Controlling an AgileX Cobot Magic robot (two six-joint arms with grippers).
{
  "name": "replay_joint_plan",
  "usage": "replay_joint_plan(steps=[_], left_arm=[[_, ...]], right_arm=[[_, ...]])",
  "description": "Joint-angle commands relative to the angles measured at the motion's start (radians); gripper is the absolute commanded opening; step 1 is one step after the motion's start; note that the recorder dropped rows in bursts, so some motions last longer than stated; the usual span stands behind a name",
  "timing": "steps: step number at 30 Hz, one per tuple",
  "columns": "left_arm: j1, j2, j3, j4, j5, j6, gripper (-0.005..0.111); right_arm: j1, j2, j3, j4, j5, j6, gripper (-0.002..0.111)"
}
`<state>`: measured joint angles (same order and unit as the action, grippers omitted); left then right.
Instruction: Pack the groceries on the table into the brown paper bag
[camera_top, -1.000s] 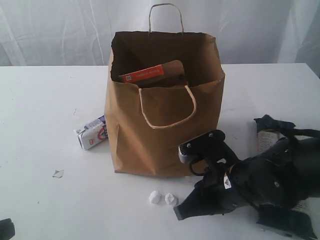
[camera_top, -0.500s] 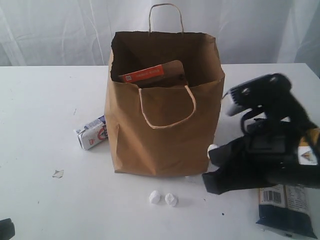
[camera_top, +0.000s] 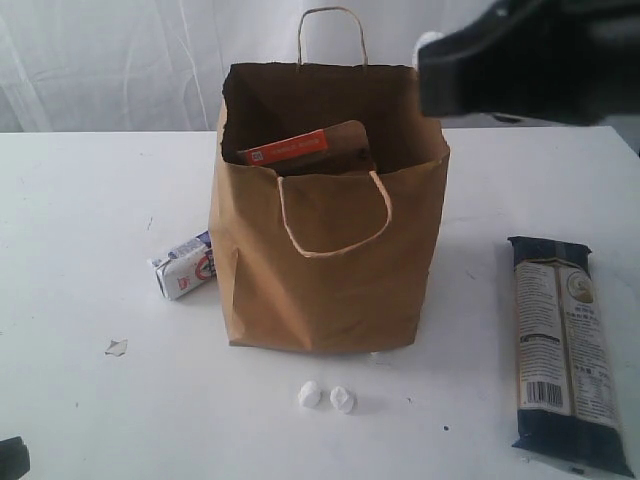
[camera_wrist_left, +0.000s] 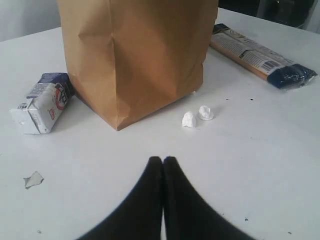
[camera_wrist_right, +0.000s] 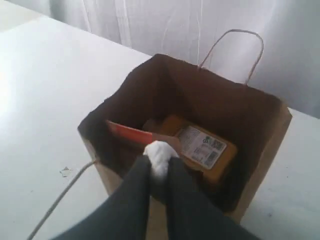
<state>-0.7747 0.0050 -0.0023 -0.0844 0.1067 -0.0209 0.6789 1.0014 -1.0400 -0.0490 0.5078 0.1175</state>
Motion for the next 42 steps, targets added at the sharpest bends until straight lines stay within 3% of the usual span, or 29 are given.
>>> replay_joint_plan(steps=[1, 10, 13, 20, 30, 37, 42], left_arm=[[-0.006, -0.005, 0.002, -0.004, 0.0, 0.0, 0.0], [-0.006, -0.005, 0.002, -0.004, 0.0, 0.0, 0.0], [-0.006, -0.005, 0.002, -0.004, 0.0, 0.0, 0.0], [-0.006, -0.005, 0.002, -0.004, 0.0, 0.0, 0.0], [-0.006, -0.005, 0.002, -0.004, 0.0, 0.0, 0.0], [-0.006, -0.005, 0.002, -0.004, 0.0, 0.0, 0.0], [-0.006, -0.005, 0.002, -0.004, 0.0, 0.0, 0.0]], right_arm=[[-0.005, 0.189, -0.157, -0.064, 0.097, -0.011, 0.0], [-0.071, 0.462, -0.35, -0.158, 0.262, -0.01, 0.0], [-0.071, 0.474, -0.354, -0.161, 0.262, -0.01, 0.008], [-0.071, 0.444, -0.354, -0.162, 0.281, -0.01, 0.072], [-0.069, 0.217, -0.309, -0.165, 0.341, -0.01, 0.065], [-0.069, -0.071, -0.082, -0.145, 0.435, 0.026, 0.065], [-0.069, -0.216, 0.102, 0.022, 0.465, -0.073, 0.065]])
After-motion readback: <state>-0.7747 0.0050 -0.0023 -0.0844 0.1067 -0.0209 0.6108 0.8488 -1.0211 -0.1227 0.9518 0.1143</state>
